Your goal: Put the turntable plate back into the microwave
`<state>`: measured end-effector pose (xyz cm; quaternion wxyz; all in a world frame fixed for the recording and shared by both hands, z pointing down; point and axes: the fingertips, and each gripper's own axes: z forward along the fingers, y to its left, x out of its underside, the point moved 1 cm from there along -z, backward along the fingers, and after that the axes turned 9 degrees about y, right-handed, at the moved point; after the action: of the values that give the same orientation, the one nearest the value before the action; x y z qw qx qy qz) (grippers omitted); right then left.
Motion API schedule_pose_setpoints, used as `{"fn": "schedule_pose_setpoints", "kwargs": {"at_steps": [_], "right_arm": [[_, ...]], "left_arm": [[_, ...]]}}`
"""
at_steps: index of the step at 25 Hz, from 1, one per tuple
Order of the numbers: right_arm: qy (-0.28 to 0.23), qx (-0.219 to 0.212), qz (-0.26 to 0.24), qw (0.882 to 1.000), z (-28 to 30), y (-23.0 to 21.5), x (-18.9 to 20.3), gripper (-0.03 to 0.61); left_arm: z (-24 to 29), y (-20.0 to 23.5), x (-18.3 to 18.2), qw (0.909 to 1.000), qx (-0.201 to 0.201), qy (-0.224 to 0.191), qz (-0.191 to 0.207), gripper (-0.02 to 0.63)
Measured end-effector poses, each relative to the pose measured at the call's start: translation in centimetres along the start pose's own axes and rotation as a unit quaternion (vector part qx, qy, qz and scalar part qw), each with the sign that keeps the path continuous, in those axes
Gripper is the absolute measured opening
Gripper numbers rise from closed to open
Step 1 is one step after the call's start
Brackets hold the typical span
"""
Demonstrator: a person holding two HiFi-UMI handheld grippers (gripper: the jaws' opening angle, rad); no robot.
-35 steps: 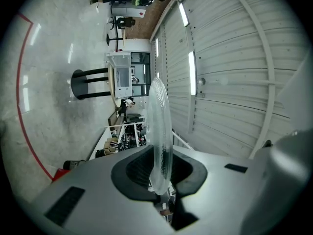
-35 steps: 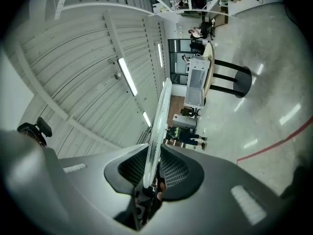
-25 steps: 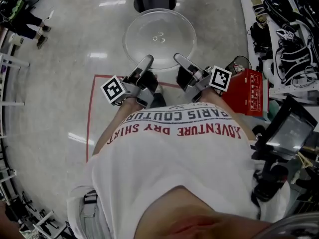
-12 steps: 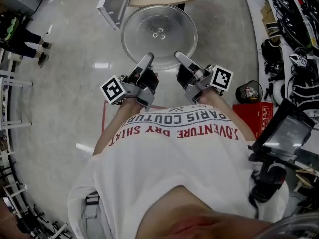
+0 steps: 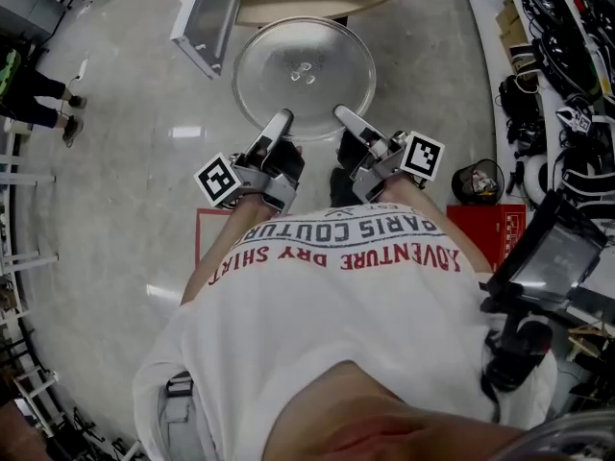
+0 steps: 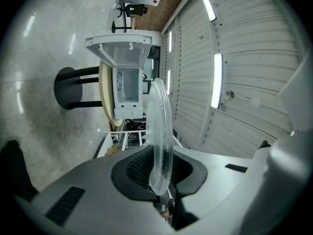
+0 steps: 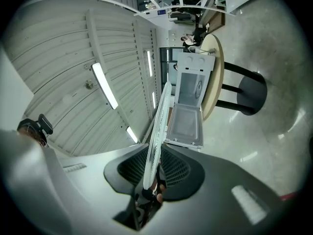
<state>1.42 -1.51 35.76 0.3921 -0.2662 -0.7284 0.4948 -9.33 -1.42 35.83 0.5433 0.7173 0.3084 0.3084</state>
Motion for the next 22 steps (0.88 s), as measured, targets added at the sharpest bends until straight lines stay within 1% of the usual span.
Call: {"fn": "schedule_pose_setpoints", "kwargs": {"at_steps": [4,7,12,16,19,22], "right_arm": [[0.001,0.013,0.019,1.0,1.1,-3.6,-3.0,0.044],[0.005,0.022,0.033,0.999,2.6,-6.5,-6.2,0.044],[0.013,0.037,0.051,0.998,5.8,-11.9,-14.5,0.044],[0.019,0.044,0.062,0.997,7.9,-16.2,-20.6,0.044],[0.038,0.046,0.061,0.996,9.8,-18.8,-24.1,0.044],[0.053,0.036,0.06,0.996,12.1,-19.7,-26.7,0.044]], "left_arm": [[2.4,3.2,-2.6,0.9998,-0.015,-0.005,-0.014,0.04],[5.0,5.4,-5.4,0.9994,-0.027,-0.01,-0.02,0.04],[12.0,9.5,-11.5,0.9979,-0.044,-0.023,-0.04,0.04],[16.9,13.0,-16.0,0.9967,-0.055,-0.036,-0.048,0.04],[19.4,14.8,-19.0,0.9954,-0.072,-0.045,-0.046,0.04],[21.1,14.9,-21.9,0.9953,-0.071,-0.058,-0.032,0.04]]}}
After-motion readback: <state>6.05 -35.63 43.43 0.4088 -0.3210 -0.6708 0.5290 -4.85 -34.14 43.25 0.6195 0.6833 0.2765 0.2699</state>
